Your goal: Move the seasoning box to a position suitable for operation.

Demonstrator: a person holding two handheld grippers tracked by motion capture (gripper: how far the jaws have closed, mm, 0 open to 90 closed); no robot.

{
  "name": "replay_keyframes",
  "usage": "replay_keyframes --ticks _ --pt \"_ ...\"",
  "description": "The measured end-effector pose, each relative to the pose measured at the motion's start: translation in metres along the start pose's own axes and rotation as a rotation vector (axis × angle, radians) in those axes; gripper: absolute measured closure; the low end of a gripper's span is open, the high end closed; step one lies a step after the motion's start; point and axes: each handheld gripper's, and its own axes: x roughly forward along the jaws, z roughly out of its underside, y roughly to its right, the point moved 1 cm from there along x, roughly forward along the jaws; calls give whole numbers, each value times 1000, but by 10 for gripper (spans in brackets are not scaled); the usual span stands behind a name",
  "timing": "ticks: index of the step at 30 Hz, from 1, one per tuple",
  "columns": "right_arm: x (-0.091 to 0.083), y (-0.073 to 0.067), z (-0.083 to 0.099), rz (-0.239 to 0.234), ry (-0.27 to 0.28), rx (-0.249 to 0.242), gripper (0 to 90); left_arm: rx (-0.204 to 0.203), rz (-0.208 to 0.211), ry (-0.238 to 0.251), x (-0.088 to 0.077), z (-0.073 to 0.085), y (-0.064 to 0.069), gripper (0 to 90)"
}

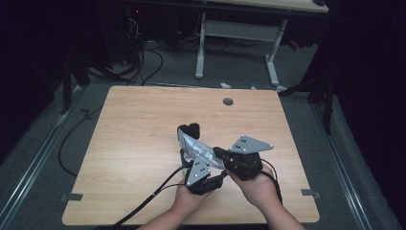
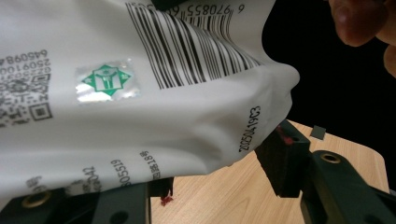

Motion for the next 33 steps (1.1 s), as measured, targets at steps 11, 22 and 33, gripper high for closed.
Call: replay_keyframes --ticks 11,22,33 --pt "2 0 -1 -2 -3 1 899 5 -5 -6 0 1 -2 518" --pt "1 0 1 1 -3 -5 899 4 -4 -3 0 1 -1 520" --pt "1 -1 2 2 -3 0 899 -5 -4 -3 1 2 -1 520"
